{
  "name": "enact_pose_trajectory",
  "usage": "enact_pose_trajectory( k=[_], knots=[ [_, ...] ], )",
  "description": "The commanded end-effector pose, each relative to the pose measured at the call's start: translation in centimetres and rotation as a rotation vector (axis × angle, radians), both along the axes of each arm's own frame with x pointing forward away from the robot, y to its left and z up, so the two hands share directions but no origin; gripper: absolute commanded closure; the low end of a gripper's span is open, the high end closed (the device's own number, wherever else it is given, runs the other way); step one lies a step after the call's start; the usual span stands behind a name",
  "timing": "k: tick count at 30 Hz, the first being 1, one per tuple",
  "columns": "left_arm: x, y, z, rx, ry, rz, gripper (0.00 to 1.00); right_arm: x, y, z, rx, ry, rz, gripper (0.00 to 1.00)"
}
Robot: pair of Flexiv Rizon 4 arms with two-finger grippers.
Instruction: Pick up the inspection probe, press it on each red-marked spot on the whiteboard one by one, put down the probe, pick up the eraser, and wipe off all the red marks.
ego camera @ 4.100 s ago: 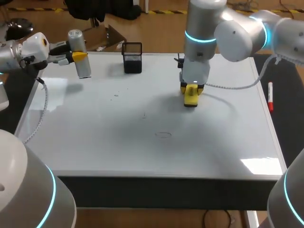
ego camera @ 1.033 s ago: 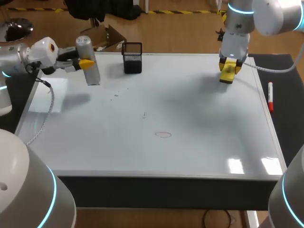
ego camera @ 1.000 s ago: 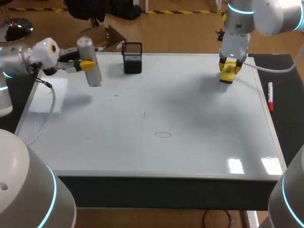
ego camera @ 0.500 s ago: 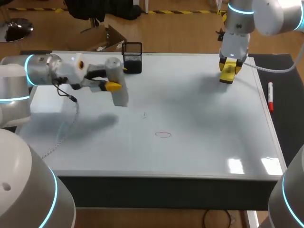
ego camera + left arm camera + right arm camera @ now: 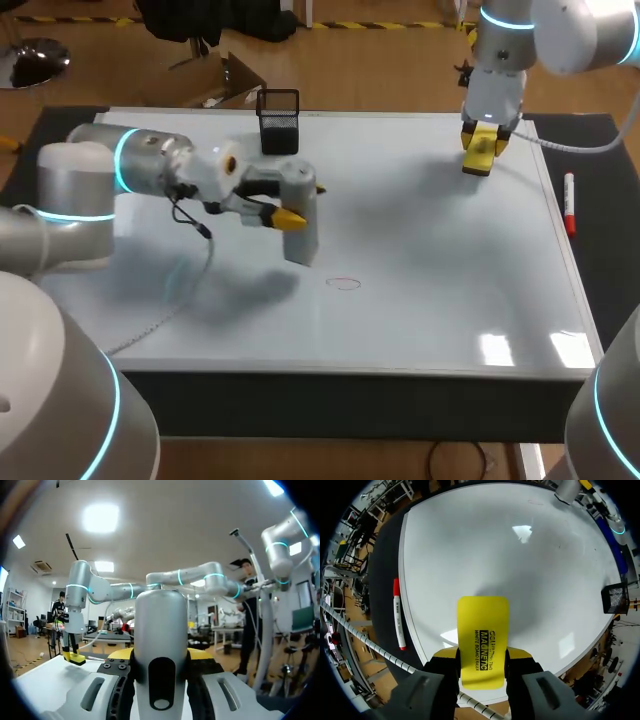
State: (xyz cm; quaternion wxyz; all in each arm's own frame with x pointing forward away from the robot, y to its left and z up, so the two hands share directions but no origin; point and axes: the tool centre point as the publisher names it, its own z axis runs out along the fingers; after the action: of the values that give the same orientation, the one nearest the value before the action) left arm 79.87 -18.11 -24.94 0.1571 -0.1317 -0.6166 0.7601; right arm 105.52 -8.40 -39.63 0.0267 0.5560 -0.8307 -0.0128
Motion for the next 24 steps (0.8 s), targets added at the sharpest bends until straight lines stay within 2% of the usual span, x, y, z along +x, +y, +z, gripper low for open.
enact_pose_trajectory(
  k=[1, 8, 12, 17, 24],
  knots=[
    [-0.2, -2.4, -0.8, -0.005, 0.003, -0.051, 1.0, 0.0, -0.1, 0.1, -0.004, 0.0, 0.002, 1.0],
    [-1.4, -4.7, -1.6, 0.024, 0.0, -0.092, 1.0, 0.0, -0.1, 0.1, -0.004, 0.0, 0.002, 1.0],
    [-1.6, -5.2, -2.3, 0.01, 0.031, -0.089, 1.0, 0.0, -0.1, 0.1, -0.004, 0.0, 0.002, 1.0],
    [-1.7, -5.8, -3.2, -0.012, 0.039, -0.087, 1.0, 0.0, -0.1, 0.1, -0.004, 0.0, 0.002, 1.0],
    [-1.5, -5.9, -4.2, -0.005, 0.046, -0.069, 1.0, 0.0, -0.1, 0.1, -0.004, 0.0, 0.002, 1.0]
  ],
)
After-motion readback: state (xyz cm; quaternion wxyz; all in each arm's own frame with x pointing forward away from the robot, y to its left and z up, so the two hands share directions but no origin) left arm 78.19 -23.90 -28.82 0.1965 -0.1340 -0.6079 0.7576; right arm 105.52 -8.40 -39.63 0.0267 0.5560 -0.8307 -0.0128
